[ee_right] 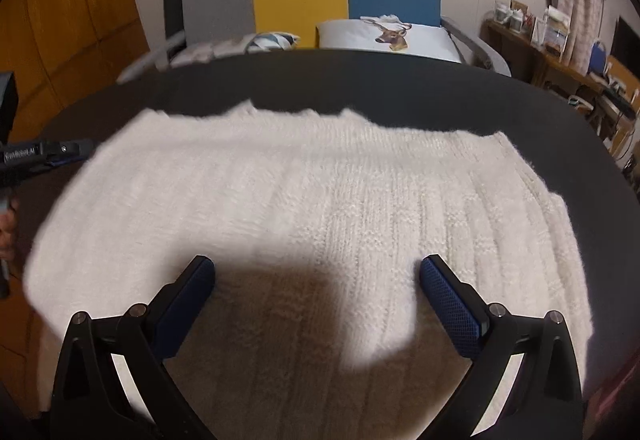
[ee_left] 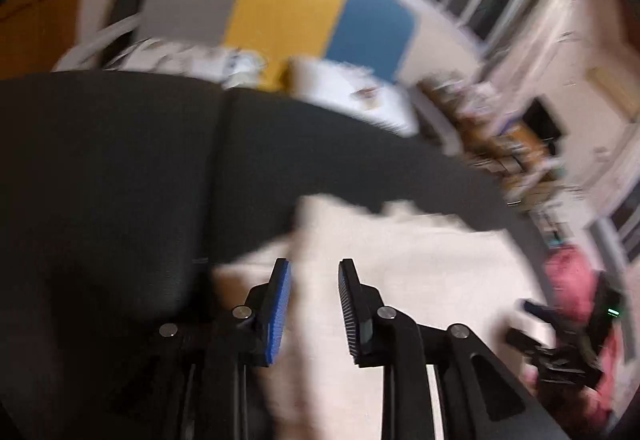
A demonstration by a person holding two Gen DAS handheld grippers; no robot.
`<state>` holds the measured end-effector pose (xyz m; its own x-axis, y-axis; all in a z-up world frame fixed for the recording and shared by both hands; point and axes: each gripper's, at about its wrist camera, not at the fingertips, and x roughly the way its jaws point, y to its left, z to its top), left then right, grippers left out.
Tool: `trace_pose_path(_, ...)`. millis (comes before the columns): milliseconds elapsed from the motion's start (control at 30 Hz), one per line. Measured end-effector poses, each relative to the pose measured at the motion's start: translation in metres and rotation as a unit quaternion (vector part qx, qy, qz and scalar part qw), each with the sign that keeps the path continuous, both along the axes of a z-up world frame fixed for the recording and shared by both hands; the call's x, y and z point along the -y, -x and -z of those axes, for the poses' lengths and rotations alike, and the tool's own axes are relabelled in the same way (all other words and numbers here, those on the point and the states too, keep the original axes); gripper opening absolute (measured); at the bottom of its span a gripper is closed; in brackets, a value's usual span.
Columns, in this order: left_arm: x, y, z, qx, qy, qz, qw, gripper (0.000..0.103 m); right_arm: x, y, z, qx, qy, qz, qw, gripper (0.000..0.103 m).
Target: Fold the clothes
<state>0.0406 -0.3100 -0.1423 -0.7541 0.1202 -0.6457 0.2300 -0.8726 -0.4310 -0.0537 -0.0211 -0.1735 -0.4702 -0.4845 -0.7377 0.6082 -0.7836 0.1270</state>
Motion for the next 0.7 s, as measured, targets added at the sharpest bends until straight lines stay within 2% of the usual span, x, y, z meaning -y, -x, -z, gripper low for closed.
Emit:
trace_pose_path(33, -0.012, 0.001, 0.003, 0.009, 0.008, 0.023, 0.9997, 0.030, -0.003, 0.000, -0.002, 0.008, 0.007, -0.005, 1.000, 0.103)
trace_pose_path(100, -0.035, 0.010, 0.022, 0.070, 0.060, 0.045, 0.9947, 0.029, -0.014, -0.002, -0.001, 0.036, 0.032, -0.021, 0.999, 0.103)
trace_pose_path(133, -0.043, 0.014, 0.030, 0.096, 0.072, 0.049, 0.9916, 0.028, -0.028, -0.001, -0.001, 0.044, 0.045, -0.027, 0.998, 0.103)
trace_pose_path(233, -0.061, 0.015, 0.016, 0.085, 0.064, 0.067, 0.9921, 0.027, -0.071, 0.002, -0.002, 0.070, 0.084, -0.046, 0.993, 0.103)
trace_pose_path(300, -0.082, 0.016, -0.004, 0.046, 0.038, 0.109, 0.9922, 0.030, -0.099, 0.004, -0.002, 0.087, 0.110, -0.058, 0.988, 0.103)
trace_pose_path(333, -0.097, 0.019, -0.011, 0.030, 0.044, 0.137, 0.9891, 0.030, -0.113, 0.005, -0.003, 0.096, 0.123, -0.064, 0.986, 0.103)
trace_pose_path(433, -0.151, 0.033, -0.020, 0.007, 0.074, 0.224, 0.9718, 0.030, -0.155, 0.009, -0.003, 0.121, 0.161, -0.083, 0.976, 0.103)
trace_pose_path(533, -0.213, 0.056, -0.013, 0.015, 0.082, 0.293, 0.9523, 0.030, -0.198, 0.012, -0.004, 0.146, 0.200, -0.101, 0.964, 0.103)
trace_pose_path(633, -0.264, 0.072, -0.007, 0.015, 0.085, 0.347, 0.9338, 0.030, -0.240, 0.015, -0.004, 0.170, 0.237, -0.119, 0.949, 0.103)
trace_pose_path(700, -0.281, 0.081, -0.006, 0.015, 0.084, 0.364, 0.9277, 0.030, -0.246, 0.020, 0.000, 0.183, 0.245, -0.130, 0.943, 0.103)
